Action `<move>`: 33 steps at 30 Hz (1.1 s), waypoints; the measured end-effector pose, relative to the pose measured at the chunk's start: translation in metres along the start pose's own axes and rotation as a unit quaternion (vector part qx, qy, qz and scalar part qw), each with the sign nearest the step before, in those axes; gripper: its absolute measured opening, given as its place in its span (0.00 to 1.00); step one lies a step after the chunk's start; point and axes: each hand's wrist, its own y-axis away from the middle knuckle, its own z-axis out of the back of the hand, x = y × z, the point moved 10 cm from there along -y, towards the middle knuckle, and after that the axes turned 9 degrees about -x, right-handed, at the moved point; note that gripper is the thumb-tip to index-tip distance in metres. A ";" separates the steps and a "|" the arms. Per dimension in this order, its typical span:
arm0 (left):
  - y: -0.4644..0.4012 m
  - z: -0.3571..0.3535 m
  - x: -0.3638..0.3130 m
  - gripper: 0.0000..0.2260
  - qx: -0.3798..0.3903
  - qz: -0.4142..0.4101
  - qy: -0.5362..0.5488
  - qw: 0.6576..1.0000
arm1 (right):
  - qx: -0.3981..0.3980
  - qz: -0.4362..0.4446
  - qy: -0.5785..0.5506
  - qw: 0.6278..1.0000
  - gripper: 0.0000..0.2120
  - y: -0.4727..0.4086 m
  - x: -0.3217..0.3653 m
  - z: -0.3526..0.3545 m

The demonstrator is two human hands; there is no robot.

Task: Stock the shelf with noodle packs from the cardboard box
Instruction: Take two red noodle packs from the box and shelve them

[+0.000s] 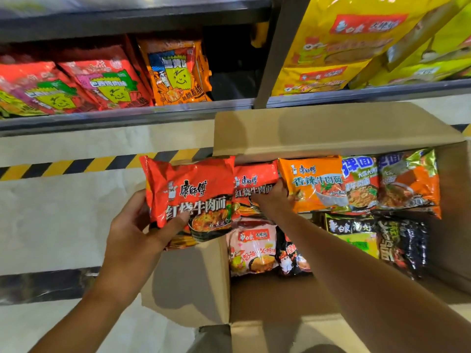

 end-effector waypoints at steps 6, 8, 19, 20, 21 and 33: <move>-0.009 0.008 0.004 0.20 -0.003 0.010 0.007 1.000 | -0.082 0.011 0.022 0.996 0.35 -0.008 -0.006 0.006; -0.012 0.009 0.004 0.19 -0.001 0.010 0.016 1.000 | -0.080 0.018 0.009 0.997 0.28 -0.010 -0.006 0.006; 0.002 0.040 -0.013 0.20 -0.039 0.009 0.039 0.998 | -0.093 0.143 0.021 0.985 0.07 0.033 0.031 0.073; 0.007 0.046 -0.019 0.20 -0.042 0.008 0.042 0.998 | -0.095 0.158 0.028 0.983 0.07 0.044 0.038 0.086; 0.012 0.052 -0.027 0.19 -0.045 0.007 0.047 0.998 | -0.092 0.168 0.023 0.981 0.07 0.054 0.045 0.100; 0.125 0.188 -0.226 0.17 -0.041 -0.055 0.112 0.991 | -0.038 0.233 -0.168 0.957 0.15 0.283 0.196 0.304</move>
